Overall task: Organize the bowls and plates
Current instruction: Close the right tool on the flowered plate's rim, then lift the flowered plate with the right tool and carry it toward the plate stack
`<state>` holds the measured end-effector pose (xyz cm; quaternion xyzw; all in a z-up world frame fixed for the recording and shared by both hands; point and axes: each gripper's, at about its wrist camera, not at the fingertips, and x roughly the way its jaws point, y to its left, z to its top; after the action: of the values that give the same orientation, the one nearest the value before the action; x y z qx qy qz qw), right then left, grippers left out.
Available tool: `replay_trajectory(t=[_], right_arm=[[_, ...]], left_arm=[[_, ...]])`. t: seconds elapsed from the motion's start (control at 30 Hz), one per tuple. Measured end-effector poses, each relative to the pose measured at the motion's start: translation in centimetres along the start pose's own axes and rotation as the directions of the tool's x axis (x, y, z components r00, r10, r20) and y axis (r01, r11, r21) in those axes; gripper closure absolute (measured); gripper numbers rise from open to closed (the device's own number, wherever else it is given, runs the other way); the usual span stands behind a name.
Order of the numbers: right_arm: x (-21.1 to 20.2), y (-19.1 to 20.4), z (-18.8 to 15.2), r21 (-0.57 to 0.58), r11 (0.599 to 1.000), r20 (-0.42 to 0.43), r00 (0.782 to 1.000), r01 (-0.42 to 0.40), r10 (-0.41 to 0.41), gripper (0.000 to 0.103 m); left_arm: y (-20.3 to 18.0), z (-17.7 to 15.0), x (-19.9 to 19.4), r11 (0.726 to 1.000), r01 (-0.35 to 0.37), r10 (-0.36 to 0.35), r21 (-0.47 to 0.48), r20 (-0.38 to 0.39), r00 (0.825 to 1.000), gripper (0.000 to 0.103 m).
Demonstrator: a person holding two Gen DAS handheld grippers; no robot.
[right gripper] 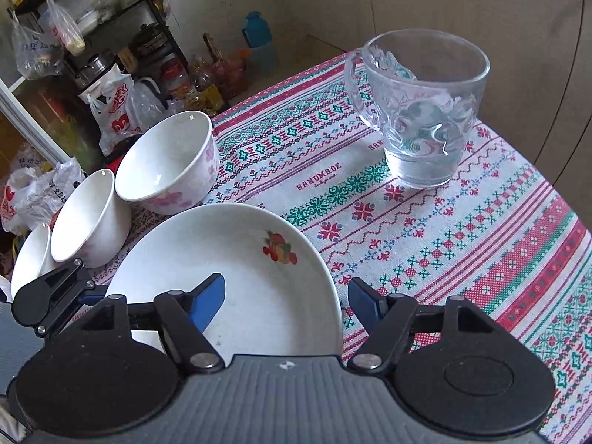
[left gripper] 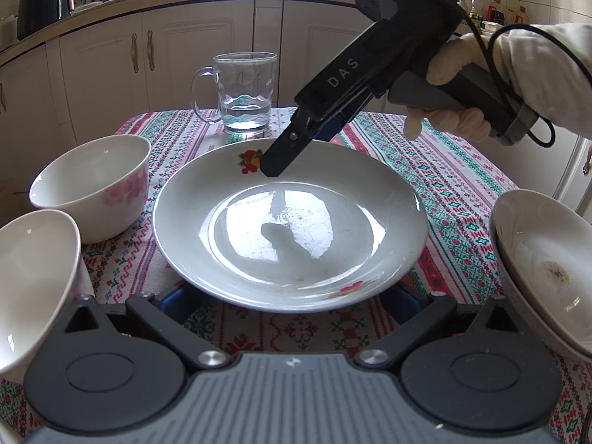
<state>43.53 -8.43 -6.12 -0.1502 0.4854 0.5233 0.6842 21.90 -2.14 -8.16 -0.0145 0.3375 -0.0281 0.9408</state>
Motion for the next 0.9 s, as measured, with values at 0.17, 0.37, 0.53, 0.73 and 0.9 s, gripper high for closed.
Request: replay_trajectory(t=[0.17,0.37,0.53,0.73,0.9], right_arm=[[0.3,-0.2,0.1,-0.001,0.999,-0.031,0.999,-0.044,0.044,0.027],[0.5,-0.2,0.3,0.008,0.997,-0.047,0.996,-0.082,0.082,0.027],[0.4,-0.4,0.3,0.021,0.996,-0.045,0.995,-0.087,0.088,0.027],[0.1,-0.2,0.0,0.03,0.997,-0.046,0.996,-0.072,0.073,0.026],[-0.8,0.4,-0.7,0.037,0.997,-0.039,0.997,-0.061,0.062,0.026]], left_arm=[[-0.1,0.0,0.1,1.0,-0.008,0.008,0.007,0.001,1.0,0.003],[-0.2,-0.1,0.1,1.0,-0.016,0.016,0.016,0.002,1.0,0.003],[-0.3,-0.1,0.1,0.999,-0.032,0.033,0.032,-0.002,0.999,0.005],[-0.5,0.0,-0.1,0.998,-0.026,0.027,0.051,-0.011,1.0,0.006],[-0.7,0.3,-0.9,0.998,-0.005,0.006,0.063,-0.01,1.0,0.006]])
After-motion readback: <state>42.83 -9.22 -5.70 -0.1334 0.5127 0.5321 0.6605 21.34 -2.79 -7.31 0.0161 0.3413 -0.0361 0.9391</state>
